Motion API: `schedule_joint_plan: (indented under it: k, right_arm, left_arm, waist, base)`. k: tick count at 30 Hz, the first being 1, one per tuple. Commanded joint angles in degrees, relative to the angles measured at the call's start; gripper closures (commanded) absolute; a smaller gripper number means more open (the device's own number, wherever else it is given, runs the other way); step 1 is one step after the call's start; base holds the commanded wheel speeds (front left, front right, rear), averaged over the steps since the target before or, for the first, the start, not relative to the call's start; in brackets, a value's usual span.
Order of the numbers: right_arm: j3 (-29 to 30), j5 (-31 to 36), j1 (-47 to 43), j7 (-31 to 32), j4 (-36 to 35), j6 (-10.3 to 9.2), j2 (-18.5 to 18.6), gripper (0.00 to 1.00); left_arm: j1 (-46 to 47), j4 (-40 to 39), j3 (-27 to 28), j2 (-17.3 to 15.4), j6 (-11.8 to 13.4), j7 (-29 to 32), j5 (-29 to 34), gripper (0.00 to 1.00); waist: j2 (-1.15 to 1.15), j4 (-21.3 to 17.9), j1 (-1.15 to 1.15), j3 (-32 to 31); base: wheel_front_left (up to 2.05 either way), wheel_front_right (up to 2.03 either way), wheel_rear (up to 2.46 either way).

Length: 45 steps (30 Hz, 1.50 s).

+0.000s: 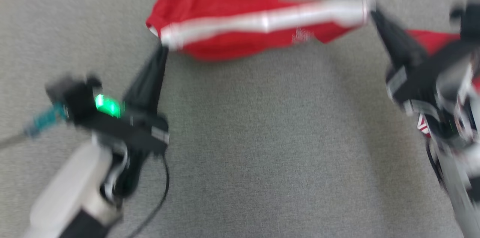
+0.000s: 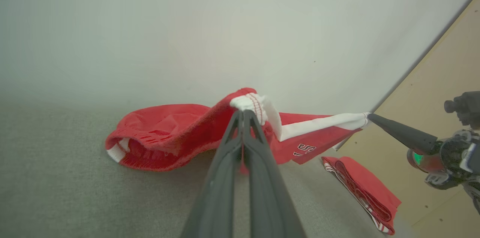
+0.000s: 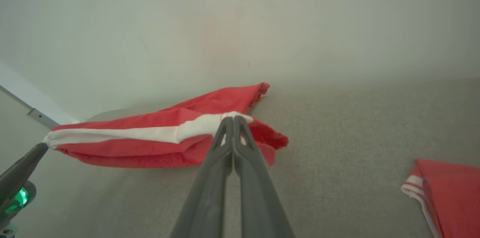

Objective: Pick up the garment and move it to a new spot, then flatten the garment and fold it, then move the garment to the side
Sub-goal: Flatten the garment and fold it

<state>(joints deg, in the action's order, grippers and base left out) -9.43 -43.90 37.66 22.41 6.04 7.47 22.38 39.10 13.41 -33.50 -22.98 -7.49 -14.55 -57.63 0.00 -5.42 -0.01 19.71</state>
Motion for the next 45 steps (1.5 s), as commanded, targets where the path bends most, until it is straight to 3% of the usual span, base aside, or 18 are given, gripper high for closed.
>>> schedule_joint_plan:
  k: [1, 3, 7, 13, 21, 28, 35, 40, 45]
  right_arm:
    - [1.6, -0.3, -3.3, 1.1, -2.2, 0.05, 0.6, 1.0]
    - [4.5, 0.2, -10.5, 4.1, -7.2, 0.05, 1.5, 1.0]
    - [10.1, 1.2, -22.3, 9.2, -15.0, 0.05, -1.1, 1.0]
    - [13.3, 0.7, -37.0, 19.1, -25.7, 0.05, -4.0, 1.0]
    - [16.1, -0.1, -44.9, 25.5, -32.9, 0.05, -5.4, 1.0]
    - [18.1, 0.7, -42.4, 21.3, -36.1, 0.05, -7.9, 1.0]
    - [22.3, -3.3, -36.2, 9.9, -41.2, 0.06, -10.8, 1.0]
    - [28.2, -5.6, -32.2, 4.5, -45.6, 0.05, -11.9, 1.0]
    - [30.9, -7.2, -28.5, 5.6, -47.8, 0.05, -10.4, 1.0]
  left_arm:
    - [-2.4, -0.7, -0.1, -0.5, 0.1, -0.5, -0.1, 1.0]
    - [-6.5, -1.3, -0.4, -1.1, 0.1, -0.5, 1.1, 1.0]
    - [-13.1, -2.7, -0.6, -1.0, 0.2, -0.7, 2.4, 1.0]
    - [-21.0, -5.3, 0.2, -1.4, 1.4, -0.7, 3.6, 1.0]
    - [-28.9, -10.1, 2.0, -3.2, 3.7, -0.7, 3.4, 1.0]
    - [-30.4, -13.8, 3.9, -1.3, 3.7, -0.7, 4.1, 1.0]
    - [-29.5, -22.2, 9.9, 0.7, 2.6, -0.7, 5.6, 1.0]
    - [-28.9, -30.8, 13.2, -1.1, 3.2, 0.1, 4.4, 1.0]
    - [-26.6, -39.0, 14.7, -4.2, 5.4, 5.9, 1.8, 1.0]
  waist:
    - [0.0, 1.0, 0.01, -3.3]
    - [0.0, 1.3, 0.01, -4.6]
    - [0.0, 1.9, 0.01, -6.9]
    - [0.0, 2.9, 0.01, -8.9]
    - [0.0, 3.2, 0.01, -9.9]
    - [0.0, 4.3, 0.01, -10.9]
    - [0.0, 4.8, 0.01, -12.2]
    - [0.0, 4.7, 0.01, -13.0]
    - [0.0, 4.4, 0.01, -12.7]
  base:
    - [0.0, 0.0, 0.0]
    - [0.0, 0.0, 0.0]
    - [0.0, 0.0, 0.0]
    - [0.0, 0.0, 0.0]
    - [0.0, 0.0, 0.0]
    - [0.0, 0.0, 0.0]
    - [0.0, 0.0, 0.0]
    - [0.0, 0.0, 0.0]
    - [0.0, 0.0, 0.0]
